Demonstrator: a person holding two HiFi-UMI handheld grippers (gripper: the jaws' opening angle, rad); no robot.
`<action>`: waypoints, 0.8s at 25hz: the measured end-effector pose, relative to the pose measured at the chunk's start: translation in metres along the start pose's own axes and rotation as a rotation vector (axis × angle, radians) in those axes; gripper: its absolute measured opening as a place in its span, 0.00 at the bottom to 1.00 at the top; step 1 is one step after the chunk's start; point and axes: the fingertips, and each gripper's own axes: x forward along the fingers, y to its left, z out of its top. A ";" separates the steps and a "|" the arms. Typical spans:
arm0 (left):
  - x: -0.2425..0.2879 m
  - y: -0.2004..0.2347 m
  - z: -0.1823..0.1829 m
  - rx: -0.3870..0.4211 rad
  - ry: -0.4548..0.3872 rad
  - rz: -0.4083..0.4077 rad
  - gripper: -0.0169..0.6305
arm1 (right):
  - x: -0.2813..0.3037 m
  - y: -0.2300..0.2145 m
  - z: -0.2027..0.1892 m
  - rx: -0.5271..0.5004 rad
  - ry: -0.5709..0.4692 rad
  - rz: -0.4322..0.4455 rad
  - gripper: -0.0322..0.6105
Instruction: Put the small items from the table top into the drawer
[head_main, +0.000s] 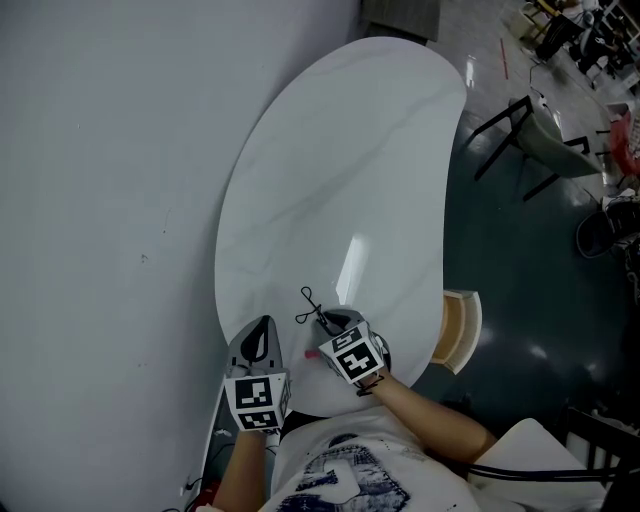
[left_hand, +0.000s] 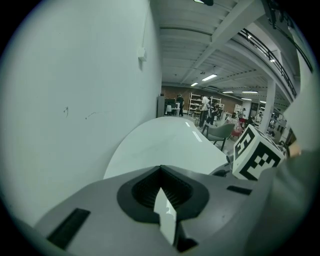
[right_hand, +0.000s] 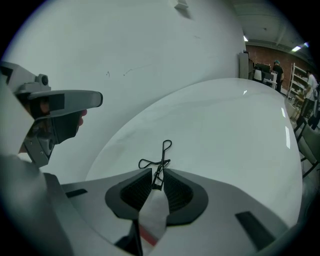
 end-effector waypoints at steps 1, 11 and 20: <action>0.000 0.001 0.000 -0.002 0.002 0.002 0.06 | 0.000 0.000 0.001 -0.003 0.002 -0.001 0.18; -0.006 0.006 0.000 0.002 -0.007 -0.008 0.06 | -0.005 -0.002 0.004 -0.003 -0.018 -0.037 0.11; -0.030 0.008 -0.002 0.033 -0.039 -0.052 0.06 | -0.022 0.018 0.003 0.039 -0.075 -0.088 0.10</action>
